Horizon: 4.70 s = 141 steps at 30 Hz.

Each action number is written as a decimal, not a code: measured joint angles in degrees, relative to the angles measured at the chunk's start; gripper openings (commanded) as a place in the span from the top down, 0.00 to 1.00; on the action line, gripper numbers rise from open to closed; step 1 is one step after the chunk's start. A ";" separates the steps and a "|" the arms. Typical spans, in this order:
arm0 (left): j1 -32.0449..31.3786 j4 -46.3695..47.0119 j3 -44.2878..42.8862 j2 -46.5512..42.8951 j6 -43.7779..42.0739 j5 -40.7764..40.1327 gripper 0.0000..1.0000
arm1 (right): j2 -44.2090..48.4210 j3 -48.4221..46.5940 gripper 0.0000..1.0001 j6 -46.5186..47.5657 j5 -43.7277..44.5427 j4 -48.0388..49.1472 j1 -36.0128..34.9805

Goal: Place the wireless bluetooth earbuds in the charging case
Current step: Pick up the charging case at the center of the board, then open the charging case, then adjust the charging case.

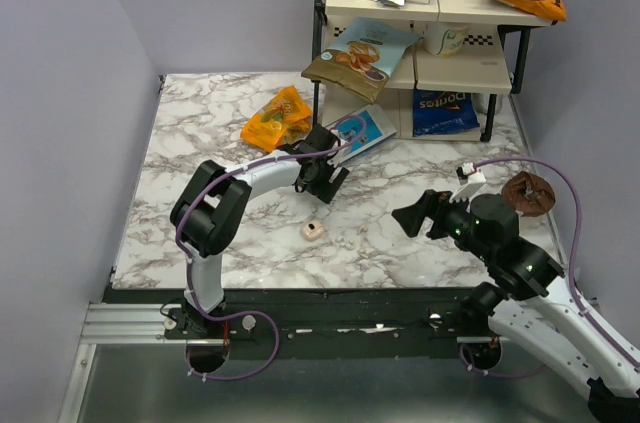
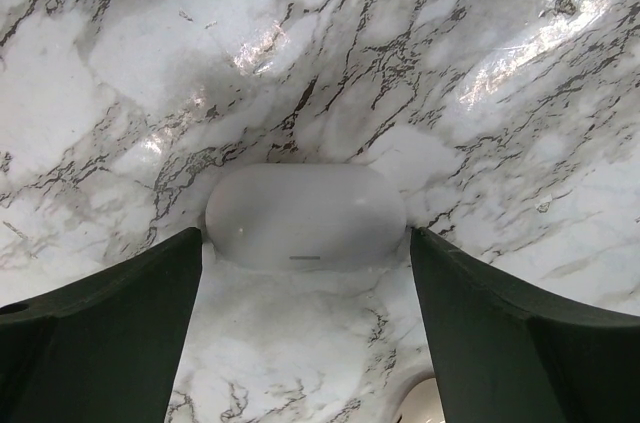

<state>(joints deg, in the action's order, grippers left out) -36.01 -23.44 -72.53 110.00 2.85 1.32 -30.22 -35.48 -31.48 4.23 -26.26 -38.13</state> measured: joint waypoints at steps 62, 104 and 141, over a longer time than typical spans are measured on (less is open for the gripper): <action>-32.48 66.71 53.62 -42.86 -4.00 -13.57 1.00 | -23.15 -9.14 0.05 9.99 -21.24 5.18 -1.20; -40.59 70.03 60.35 -52.06 -8.44 -23.63 1.00 | -34.97 -14.43 0.11 11.69 -22.75 3.91 -7.30; -41.00 68.37 62.10 -57.59 -8.41 -25.33 1.00 | -33.53 -14.84 0.23 9.92 -27.08 6.40 -7.30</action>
<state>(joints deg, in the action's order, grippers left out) -77.01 44.93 -10.44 52.40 -5.56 -24.01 -63.75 -50.33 -21.56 -22.85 -19.86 -45.43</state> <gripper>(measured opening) 0.732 0.810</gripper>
